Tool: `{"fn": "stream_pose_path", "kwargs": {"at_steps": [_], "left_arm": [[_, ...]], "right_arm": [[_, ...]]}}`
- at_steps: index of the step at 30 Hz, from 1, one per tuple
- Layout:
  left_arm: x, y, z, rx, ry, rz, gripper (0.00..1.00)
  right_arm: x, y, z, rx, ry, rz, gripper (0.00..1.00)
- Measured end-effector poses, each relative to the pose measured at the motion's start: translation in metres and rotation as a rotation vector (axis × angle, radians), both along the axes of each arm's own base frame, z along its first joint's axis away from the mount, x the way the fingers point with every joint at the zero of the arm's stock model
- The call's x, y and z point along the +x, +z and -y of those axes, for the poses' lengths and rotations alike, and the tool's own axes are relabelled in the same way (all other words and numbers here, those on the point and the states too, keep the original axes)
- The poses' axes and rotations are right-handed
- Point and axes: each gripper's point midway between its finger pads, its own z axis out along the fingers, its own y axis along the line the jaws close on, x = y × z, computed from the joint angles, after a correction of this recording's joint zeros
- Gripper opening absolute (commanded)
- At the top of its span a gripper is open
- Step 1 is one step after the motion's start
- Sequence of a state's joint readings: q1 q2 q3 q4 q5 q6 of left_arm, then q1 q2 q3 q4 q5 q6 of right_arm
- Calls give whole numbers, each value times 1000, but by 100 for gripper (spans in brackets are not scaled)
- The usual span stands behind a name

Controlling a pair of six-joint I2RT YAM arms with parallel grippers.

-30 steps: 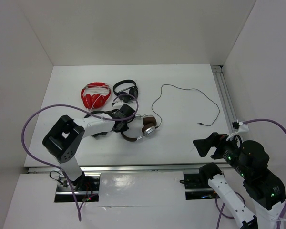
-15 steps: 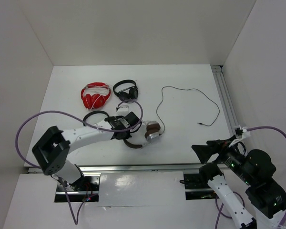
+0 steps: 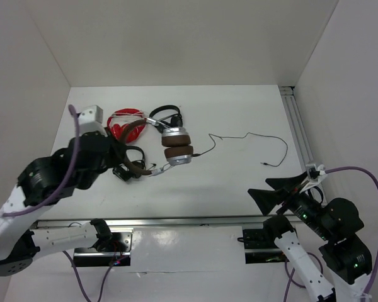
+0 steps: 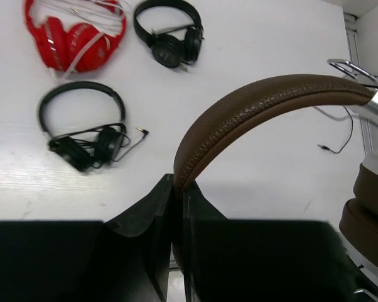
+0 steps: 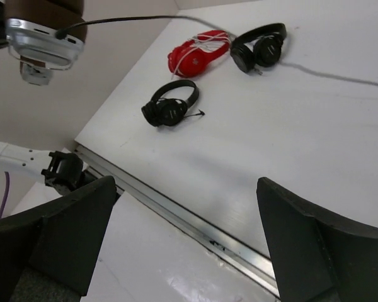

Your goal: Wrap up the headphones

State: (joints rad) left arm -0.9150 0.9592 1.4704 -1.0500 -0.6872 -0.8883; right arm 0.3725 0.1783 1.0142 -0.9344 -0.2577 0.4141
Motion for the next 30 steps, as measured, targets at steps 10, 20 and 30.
{"fn": "stream_pose_path", "kwargs": {"at_steps": [10,20,30], "left_arm": [[-29,54,-65,82,55,62,0],[-51,65,-92,72,31,92,0],[-39,71,-70,81,6,63,0]], "right_arm": [[40,-9,-35,137,91,125,98],[88,-26,-77,166,287,109,99],[91,-71,-157,45,632,11,94]]}}
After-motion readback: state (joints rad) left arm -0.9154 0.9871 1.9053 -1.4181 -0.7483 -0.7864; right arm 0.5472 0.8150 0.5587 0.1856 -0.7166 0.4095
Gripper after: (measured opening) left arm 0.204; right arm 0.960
